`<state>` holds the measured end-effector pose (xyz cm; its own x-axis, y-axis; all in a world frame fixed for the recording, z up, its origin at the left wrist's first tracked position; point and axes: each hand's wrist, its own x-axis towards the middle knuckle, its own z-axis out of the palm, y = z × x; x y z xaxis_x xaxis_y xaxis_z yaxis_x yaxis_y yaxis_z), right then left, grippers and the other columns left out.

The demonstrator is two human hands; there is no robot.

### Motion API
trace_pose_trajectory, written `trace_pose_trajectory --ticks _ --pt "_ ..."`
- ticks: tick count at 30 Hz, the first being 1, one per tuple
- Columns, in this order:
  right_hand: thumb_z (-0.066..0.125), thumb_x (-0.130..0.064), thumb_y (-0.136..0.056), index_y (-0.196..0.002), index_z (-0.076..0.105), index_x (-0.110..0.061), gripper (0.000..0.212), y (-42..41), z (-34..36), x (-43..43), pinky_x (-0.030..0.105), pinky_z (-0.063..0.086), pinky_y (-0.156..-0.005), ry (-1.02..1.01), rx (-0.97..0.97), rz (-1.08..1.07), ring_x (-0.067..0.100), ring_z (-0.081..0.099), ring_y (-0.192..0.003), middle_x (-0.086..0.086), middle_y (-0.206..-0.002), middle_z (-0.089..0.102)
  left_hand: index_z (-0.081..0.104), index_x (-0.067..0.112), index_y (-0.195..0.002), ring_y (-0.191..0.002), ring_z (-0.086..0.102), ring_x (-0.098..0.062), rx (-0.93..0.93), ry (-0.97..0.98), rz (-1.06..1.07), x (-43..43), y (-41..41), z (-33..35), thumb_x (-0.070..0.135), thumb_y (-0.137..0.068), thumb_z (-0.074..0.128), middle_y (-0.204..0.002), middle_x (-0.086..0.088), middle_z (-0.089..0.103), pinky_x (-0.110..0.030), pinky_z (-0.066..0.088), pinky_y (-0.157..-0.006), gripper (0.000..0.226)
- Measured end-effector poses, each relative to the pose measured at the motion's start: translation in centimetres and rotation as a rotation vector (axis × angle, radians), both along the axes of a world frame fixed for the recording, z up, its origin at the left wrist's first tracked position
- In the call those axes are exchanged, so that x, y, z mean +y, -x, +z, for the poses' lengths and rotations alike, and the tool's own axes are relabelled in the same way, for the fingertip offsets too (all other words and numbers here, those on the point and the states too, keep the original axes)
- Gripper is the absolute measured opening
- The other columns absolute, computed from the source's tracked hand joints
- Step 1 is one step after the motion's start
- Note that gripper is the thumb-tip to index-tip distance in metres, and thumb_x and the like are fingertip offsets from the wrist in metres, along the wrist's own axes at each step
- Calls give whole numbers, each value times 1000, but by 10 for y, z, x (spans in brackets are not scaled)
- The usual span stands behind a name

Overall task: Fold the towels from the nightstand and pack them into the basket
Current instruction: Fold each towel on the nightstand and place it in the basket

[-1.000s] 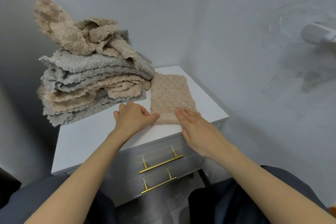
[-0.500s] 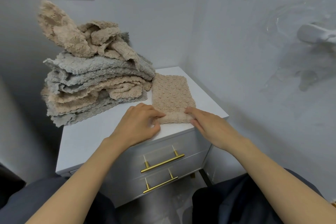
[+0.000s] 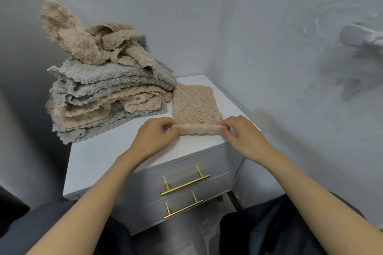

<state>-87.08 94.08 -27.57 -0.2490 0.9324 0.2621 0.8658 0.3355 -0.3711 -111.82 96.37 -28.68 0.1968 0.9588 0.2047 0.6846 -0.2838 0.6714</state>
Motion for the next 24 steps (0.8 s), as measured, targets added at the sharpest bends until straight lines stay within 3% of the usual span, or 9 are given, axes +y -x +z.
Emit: trace_pose_trajectory --ticks 5,8,11,14,16,19,21,24 --pt "58 -34 -92 -98 68 -22 17 1 6 6 25 37 -67 182 301 -208 11 57 -83 -5 -85 67 67 22 -82 -69 55 -12 -114 116 65 2 -1 -1 30 -90 57 -76 4 66 -28 39 -62 15" --pt "64 -40 -87 -91 67 -26 14 5 6 11 28 44 -75 280 449 -332 13 60 -89 -6 -86 68 62 19 -85 -70 54 -14 -118 99 144 3 -6 -3 31 -89 57 -71 8 61 -31 40 -67 13" --pt "62 -42 -85 -85 62 -31 12 11 4 12 39 43 -94 240 327 -434 17 60 -98 -9 -87 67 56 23 -89 -71 54 -6 -90 51 195 4 -10 -5 34 -88 57 -72 12 58 -32 39 -69 12" --pt "57 -39 -89 -89 59 -32 8 19 2 9 36 32 -88 20 54 -455 18 55 -98 -13 -80 58 54 22 -88 -73 56 -10 -23 -7 218 4 -14 -6 34 -87 56 -73 11 59 -34 44 -73 12" --pt "57 -25 -91 -101 62 -28 12 23 0 5 34 26 -87 -189 -77 -367 18 51 -104 -9 -96 60 55 19 -88 -74 57 -14 -3 -40 210 4 -16 -6 32 -87 55 -75 8 60 -36 45 -73 13" --pt "58 0 -86 -117 65 -13 34 39 1 -2 37 27 -105 -327 -90 -99 25 54 -115 4 -120 63 55 17 -89 -76 57 -17 -20 -14 193 5 -16 -4 30 -88 55 -78 5 62 -37 46 -76 13" --pt "55 3 -88 -129 59 -7 41 54 -1 -8 39 19 -116 -296 -133 35 25 51 -126 8 -134 57 56 16 -90 -77 57 -17 -24 0 190 6 -16 -3 30 -88 55 -79 5 62 -37 46 -77 14" --pt "40 -7 -98 -148 30 -9 51 71 -8 -11 30 -5 -118 -153 -254 130 19 21 -145 6 -156 28 56 16 -91 -76 58 -18 -24 -2 188 7 -16 -3 31 -88 56 -78 4 62 -37 45 -76 15"
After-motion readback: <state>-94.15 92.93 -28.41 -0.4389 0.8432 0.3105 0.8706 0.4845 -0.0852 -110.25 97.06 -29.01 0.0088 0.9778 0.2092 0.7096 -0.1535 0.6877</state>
